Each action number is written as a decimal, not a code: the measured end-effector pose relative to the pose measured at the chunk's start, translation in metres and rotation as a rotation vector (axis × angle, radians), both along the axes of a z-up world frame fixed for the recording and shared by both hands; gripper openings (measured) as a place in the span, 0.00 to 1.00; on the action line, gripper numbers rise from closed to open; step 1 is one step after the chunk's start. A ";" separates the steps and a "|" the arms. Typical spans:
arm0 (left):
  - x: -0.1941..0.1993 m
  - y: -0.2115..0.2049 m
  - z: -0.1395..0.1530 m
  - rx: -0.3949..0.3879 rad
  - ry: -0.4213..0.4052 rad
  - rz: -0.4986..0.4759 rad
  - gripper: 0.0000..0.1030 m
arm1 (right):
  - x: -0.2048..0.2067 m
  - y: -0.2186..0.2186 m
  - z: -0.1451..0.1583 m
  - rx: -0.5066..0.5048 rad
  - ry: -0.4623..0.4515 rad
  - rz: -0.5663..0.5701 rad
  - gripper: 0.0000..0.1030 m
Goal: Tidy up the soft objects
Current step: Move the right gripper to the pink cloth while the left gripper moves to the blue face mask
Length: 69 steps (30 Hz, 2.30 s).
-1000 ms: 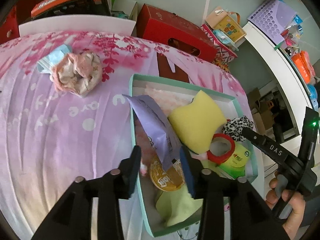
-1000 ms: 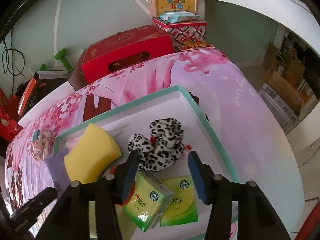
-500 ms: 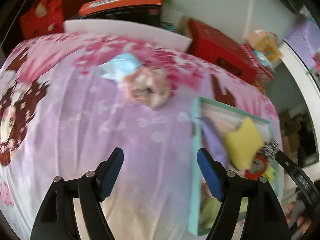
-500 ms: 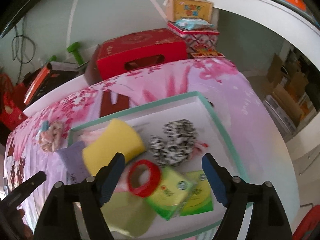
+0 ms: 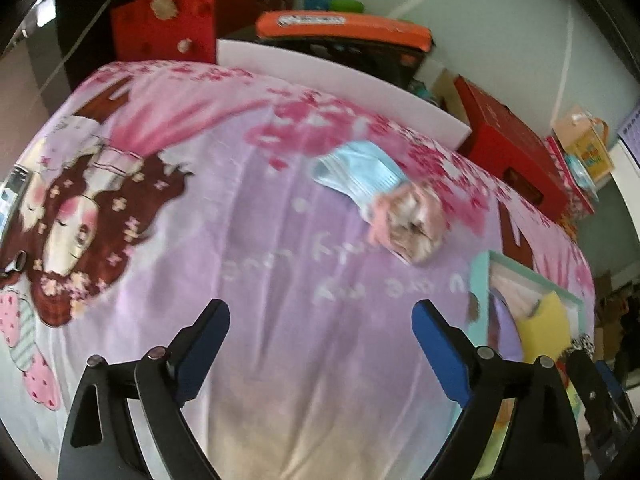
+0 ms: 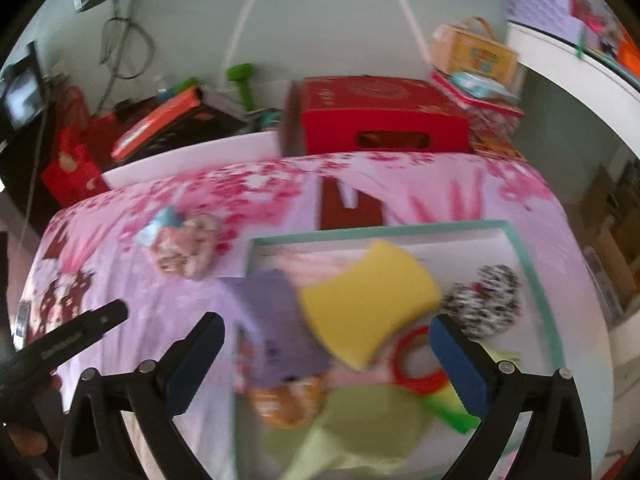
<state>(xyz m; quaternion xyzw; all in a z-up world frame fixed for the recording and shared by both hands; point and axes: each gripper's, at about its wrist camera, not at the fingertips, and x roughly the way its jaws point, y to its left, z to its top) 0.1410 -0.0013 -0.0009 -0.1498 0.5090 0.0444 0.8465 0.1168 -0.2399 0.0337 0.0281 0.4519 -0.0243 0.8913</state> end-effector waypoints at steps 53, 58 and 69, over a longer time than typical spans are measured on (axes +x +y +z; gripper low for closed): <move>0.067 0.078 -0.001 0.098 -0.142 0.168 0.91 | 0.078 0.133 -0.052 -0.049 -0.042 0.269 1.00; 0.076 0.072 -0.005 0.080 -0.121 0.127 0.91 | 0.086 0.136 -0.062 -0.041 -0.037 0.277 0.94; 0.084 0.050 -0.016 0.018 -0.138 0.050 0.91 | 0.095 0.128 -0.077 -0.009 -0.004 0.268 0.80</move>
